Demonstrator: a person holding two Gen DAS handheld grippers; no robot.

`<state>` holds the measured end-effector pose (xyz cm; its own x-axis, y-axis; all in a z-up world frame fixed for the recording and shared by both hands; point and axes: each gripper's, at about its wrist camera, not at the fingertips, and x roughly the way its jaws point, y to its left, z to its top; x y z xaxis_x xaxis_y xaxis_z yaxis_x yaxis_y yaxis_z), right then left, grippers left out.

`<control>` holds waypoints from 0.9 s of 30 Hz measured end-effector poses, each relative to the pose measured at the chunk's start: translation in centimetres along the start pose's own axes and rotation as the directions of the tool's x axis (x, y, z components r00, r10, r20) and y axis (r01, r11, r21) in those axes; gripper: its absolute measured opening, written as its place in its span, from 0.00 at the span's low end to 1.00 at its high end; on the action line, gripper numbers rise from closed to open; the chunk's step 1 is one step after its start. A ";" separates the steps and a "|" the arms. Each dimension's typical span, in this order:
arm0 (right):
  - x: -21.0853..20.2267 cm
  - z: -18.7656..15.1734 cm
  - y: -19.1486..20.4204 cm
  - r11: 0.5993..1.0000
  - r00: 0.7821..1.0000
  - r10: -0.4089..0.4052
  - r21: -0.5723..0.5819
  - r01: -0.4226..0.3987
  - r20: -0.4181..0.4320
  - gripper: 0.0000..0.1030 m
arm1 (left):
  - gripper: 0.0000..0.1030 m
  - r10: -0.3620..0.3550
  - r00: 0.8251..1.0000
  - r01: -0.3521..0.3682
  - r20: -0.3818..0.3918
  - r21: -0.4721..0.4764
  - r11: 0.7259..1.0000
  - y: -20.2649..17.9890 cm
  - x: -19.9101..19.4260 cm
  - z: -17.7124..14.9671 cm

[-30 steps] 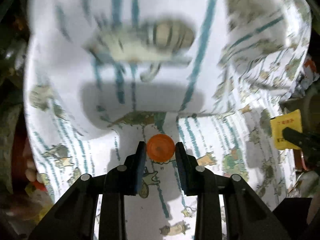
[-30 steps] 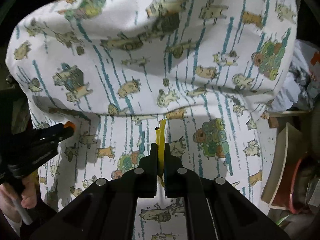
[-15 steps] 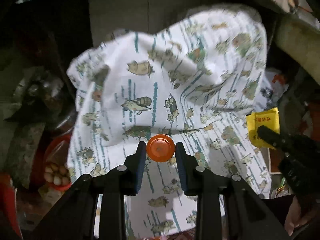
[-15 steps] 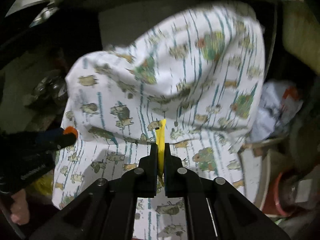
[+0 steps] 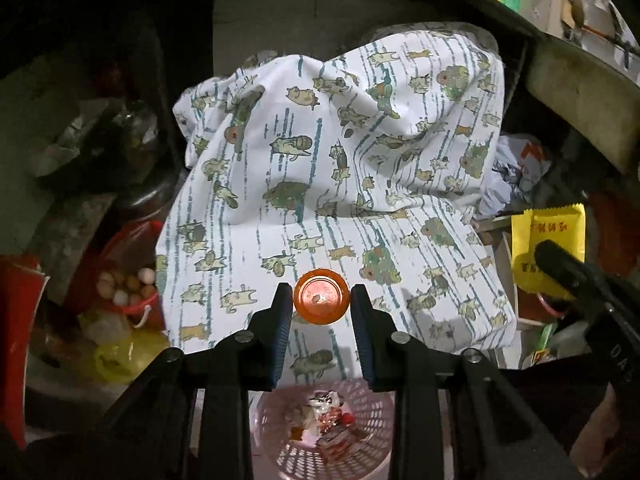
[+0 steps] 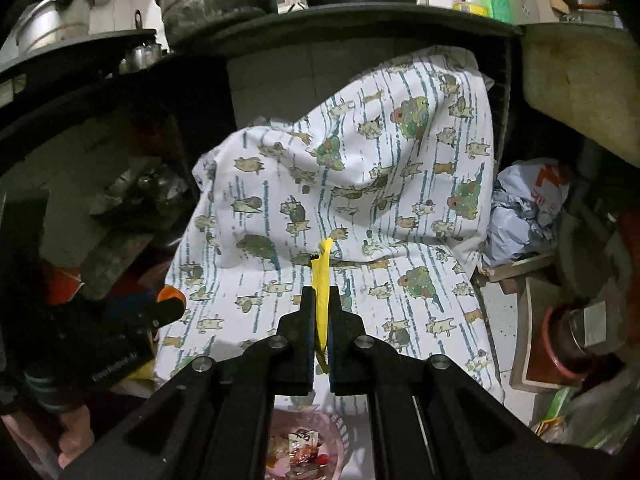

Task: Collect trash
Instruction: 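Carry both tools over the pink basket and open them to drop the cap and packet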

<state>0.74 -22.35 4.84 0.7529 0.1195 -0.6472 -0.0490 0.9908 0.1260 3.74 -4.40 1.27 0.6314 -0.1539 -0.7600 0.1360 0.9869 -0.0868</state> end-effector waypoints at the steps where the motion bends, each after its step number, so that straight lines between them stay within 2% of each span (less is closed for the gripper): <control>1: -0.3 -0.2 0.1 1.000 1.000 0.008 0.007 -0.008 -0.001 0.05 | 0.28 -0.001 1.000 0.001 -0.001 0.001 1.000 0.0 -0.3 -0.4; 9: -1.3 -1.3 2.0 0.997 0.997 0.073 -0.021 -0.074 -0.031 0.05 | 0.28 0.007 1.000 -0.007 -0.017 0.021 1.000 0.2 -1.9 -2.3; 13: 0.8 -2.3 2.3 0.993 0.984 0.121 0.015 -0.120 -0.134 0.05 | 0.28 0.026 0.996 -0.025 -0.091 0.013 1.000 0.8 -0.3 -3.2; 18: 6.2 -5.1 1.3 0.980 0.928 0.189 0.126 -0.156 -0.321 0.05 | 0.28 0.010 0.974 -0.004 -0.225 0.027 1.000 1.9 4.6 -5.0; 20: 8.2 -6.5 1.0 0.977 0.906 0.197 0.150 -0.151 -0.375 0.05 | 0.28 0.035 0.959 -0.024 -0.281 0.042 0.999 2.6 7.2 -5.7; 21: 9.3 -7.2 0.9 0.975 0.893 0.208 0.154 -0.158 -0.400 0.05 | 0.28 0.035 0.949 -0.024 -0.313 0.039 0.999 3.0 8.4 -6.1; 23: 11.9 -9.0 0.3 0.967 0.845 0.240 0.195 -0.164 -0.478 0.05 | 0.28 0.018 0.931 -0.012 -0.365 0.019 1.000 3.6 10.2 -7.0; 24: 12.9 -10.0 -0.1 0.970 0.833 0.221 0.205 -0.132 -0.508 0.05 | 0.28 0.006 0.921 -0.005 -0.389 0.004 1.000 3.9 10.9 -7.6; 27: 14.7 -11.9 -0.6 0.965 0.815 0.220 0.243 -0.101 -0.535 0.05 | 0.28 -0.040 0.879 0.032 -0.475 -0.025 0.999 4.0 12.9 -9.7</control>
<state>4.02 -20.44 -13.70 0.2519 0.3495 -0.9025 0.0358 0.9285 0.3695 5.02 -1.96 -15.12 0.1869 -0.1513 -0.9707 0.1368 0.9825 -0.1268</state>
